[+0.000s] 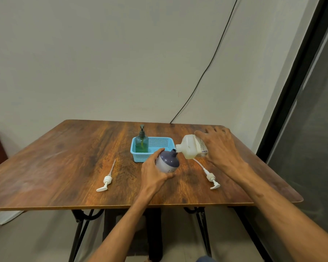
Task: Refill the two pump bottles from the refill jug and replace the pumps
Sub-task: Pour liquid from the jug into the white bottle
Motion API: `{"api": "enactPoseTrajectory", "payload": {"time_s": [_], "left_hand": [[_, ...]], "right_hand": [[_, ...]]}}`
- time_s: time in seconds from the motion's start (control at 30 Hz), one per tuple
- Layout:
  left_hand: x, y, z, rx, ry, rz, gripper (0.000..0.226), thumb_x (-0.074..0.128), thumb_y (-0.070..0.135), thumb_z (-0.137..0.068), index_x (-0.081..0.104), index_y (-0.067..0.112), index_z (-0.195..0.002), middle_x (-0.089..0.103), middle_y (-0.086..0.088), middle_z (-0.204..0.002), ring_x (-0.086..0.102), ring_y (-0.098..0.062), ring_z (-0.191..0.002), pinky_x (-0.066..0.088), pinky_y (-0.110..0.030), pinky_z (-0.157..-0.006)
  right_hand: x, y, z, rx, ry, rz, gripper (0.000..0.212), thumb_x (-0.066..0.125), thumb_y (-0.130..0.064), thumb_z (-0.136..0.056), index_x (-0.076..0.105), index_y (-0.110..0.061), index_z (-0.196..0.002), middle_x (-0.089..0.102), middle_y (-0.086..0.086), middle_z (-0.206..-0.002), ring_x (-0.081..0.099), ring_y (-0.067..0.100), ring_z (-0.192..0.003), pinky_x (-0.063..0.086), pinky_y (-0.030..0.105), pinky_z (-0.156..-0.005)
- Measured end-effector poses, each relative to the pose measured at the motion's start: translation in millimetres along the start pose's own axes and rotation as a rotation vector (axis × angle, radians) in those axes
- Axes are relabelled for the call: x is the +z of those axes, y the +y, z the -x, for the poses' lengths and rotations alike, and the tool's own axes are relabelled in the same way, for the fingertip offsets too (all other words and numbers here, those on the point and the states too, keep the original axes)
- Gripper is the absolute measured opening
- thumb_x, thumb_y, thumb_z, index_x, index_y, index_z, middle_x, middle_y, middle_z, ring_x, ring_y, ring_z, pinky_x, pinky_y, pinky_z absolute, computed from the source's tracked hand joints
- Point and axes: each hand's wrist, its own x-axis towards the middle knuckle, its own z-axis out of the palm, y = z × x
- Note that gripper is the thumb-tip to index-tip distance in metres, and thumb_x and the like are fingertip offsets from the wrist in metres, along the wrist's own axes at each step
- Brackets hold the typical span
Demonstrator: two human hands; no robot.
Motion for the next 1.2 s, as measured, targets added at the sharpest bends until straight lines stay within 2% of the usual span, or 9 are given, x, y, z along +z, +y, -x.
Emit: {"api": "enactPoseTrajectory", "payload": {"time_s": [0.13,0.5,0.73,1.0,1.2], "left_hand": [[0.6,0.7,0.2,-0.007,0.001,-0.002,0.092,0.095,0.026,-0.056,0.053,0.014,-0.137,0.061,-0.004,-0.132,0.059,-0.019,-0.116,0.051,-0.039,-0.102],[-1.0,1.0,0.0,0.005,-0.004,-0.008,0.095,0.096,0.025,-0.054,0.053,0.013,-0.137,0.061,-0.004,-0.132,0.059,-0.016,-0.115,0.051,-0.034,-0.100],[-0.2,-0.3,-1.3,0.006,-0.010,-0.011,0.095,0.096,0.025,-0.053,0.053,0.014,-0.137,0.061,-0.001,-0.132,0.059,-0.014,-0.114,0.053,-0.035,-0.100],[0.4,-1.8,-0.6,0.004,-0.007,-0.012,0.095,0.096,0.027,-0.054,0.053,0.015,-0.137,0.060,-0.001,-0.133,0.059,-0.015,-0.116,0.053,-0.040,-0.100],[0.5,-1.9,-1.0,0.006,-0.009,-0.008,0.094,0.096,0.027,-0.054,0.053,0.015,-0.137,0.061,-0.001,-0.132,0.059,-0.015,-0.116,0.053,-0.038,-0.100]], "right_hand": [[-0.7,0.5,-0.2,0.000,-0.001,0.000,0.076,0.081,-0.051,-0.074,0.046,-0.033,-0.139,0.056,0.005,-0.129,0.053,0.027,-0.118,0.039,0.045,-0.103],[-2.1,-0.1,-0.7,-0.008,-0.011,-0.013,0.075,0.077,-0.054,-0.077,0.045,-0.033,-0.141,0.055,0.006,-0.130,0.053,0.028,-0.119,0.037,0.046,-0.104],[-0.8,0.5,-1.7,-0.010,0.006,0.018,0.070,0.080,-0.049,-0.074,0.049,-0.033,-0.135,0.057,0.004,-0.122,0.055,0.026,-0.107,0.041,0.045,-0.097],[0.7,1.5,-2.4,-0.012,-0.004,0.013,0.072,0.079,-0.054,-0.074,0.047,-0.034,-0.136,0.056,0.003,-0.125,0.054,0.026,-0.110,0.040,0.046,-0.100],[-2.2,0.9,-2.3,-0.017,-0.017,0.012,0.073,0.078,-0.053,-0.076,0.046,-0.033,-0.138,0.054,0.005,-0.129,0.053,0.027,-0.115,0.039,0.046,-0.102]]}}
